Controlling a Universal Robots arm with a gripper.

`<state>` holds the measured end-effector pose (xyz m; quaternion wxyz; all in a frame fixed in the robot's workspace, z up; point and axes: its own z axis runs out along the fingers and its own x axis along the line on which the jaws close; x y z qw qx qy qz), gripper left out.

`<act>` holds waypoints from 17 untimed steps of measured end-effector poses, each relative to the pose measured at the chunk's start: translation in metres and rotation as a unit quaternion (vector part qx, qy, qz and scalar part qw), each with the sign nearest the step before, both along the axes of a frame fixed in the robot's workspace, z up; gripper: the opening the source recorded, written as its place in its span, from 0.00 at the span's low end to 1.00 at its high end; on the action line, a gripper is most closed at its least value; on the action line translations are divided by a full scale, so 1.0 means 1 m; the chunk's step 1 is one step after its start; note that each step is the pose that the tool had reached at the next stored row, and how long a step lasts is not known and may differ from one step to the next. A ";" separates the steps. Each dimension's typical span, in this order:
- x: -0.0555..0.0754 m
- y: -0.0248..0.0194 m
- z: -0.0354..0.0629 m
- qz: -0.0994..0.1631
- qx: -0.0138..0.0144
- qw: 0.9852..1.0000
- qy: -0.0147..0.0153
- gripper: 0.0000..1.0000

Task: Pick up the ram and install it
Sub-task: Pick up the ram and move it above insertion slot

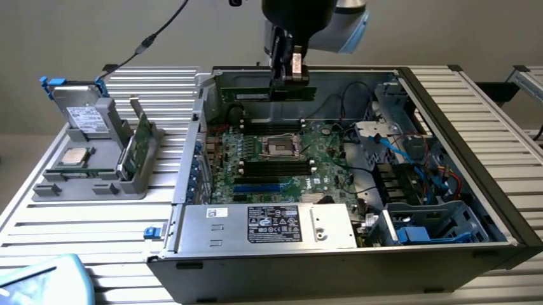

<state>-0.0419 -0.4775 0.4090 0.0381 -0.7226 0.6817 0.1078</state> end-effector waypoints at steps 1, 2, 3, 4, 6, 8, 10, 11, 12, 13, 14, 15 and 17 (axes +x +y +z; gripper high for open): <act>0.004 0.0000 -0.0003 0.000 0.000 1.000 0.000 0.14; 0.009 0.0000 -0.0012 0.000 -0.001 1.000 0.000 0.14; 0.014 0.0000 -0.0024 0.000 -0.001 1.000 0.000 0.14; 0.018 0.0000 -0.0039 0.000 -0.002 1.000 0.000 0.14; 0.027 0.0001 -0.0075 0.000 -0.002 1.000 0.000 0.14; 0.035 0.0019 -0.0109 0.000 -0.003 1.000 0.001 0.14; 0.035 0.0062 -0.0125 0.000 -0.004 1.000 0.004 0.14; 0.035 0.0087 -0.0131 0.000 -0.005 1.000 0.006 0.14; 0.035 0.0106 -0.0134 0.000 -0.006 1.000 0.009 0.14; 0.035 0.0123 -0.0137 0.000 -0.008 1.000 0.012 0.14; 0.035 0.0138 -0.0138 0.000 -0.011 1.000 0.015 0.14; 0.035 0.0150 -0.0140 0.000 -0.015 1.000 0.019 0.14; 0.035 0.0173 -0.0143 0.000 -0.024 0.999 0.023 0.14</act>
